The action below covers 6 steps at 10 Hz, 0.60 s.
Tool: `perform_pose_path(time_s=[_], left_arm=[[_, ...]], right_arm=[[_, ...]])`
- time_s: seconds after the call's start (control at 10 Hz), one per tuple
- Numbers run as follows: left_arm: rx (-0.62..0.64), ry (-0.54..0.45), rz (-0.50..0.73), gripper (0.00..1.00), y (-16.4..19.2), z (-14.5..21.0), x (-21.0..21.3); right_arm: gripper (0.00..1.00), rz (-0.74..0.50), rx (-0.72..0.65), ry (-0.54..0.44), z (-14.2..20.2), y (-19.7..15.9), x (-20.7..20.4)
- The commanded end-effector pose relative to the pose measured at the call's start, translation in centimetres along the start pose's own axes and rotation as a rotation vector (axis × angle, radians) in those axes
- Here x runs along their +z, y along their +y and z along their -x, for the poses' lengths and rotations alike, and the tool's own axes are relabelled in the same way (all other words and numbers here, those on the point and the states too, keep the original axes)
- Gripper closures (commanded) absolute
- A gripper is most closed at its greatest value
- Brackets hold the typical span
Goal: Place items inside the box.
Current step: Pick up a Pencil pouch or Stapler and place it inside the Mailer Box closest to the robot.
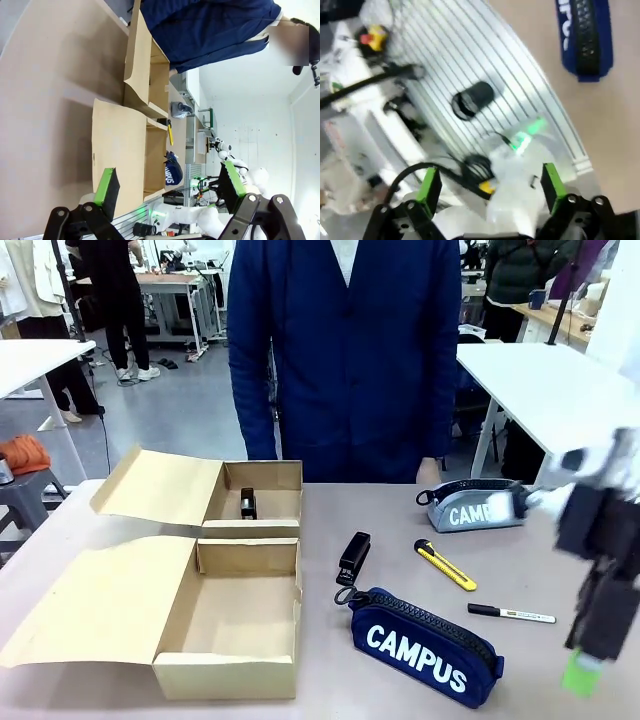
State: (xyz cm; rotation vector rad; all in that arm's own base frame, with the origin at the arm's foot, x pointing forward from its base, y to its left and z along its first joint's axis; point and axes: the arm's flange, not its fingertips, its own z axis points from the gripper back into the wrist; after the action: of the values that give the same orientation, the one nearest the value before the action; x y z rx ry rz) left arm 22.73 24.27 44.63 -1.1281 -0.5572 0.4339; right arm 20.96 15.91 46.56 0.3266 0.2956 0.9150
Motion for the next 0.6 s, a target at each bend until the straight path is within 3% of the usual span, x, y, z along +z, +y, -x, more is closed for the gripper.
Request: perform_pose_path(time_s=[0.0,0.2,0.5], left_arm=[[-0.019,-0.009,0.020,0.00,0.0,-0.1,0.1],[-0.019,-0.009,0.020,0.00,0.0,-0.1,0.1],[-0.019,-0.009,0.020,0.00,0.0,-0.1,0.1]], right_arm=[[0.00,0.113,0.019,0.103,-5.5,0.2,-1.9],[0.00,0.193,-0.079,0.040,-9.1,-1.0,-4.2],[0.00,0.274,-0.116,-0.205,-12.1,-1.9,-5.5]])
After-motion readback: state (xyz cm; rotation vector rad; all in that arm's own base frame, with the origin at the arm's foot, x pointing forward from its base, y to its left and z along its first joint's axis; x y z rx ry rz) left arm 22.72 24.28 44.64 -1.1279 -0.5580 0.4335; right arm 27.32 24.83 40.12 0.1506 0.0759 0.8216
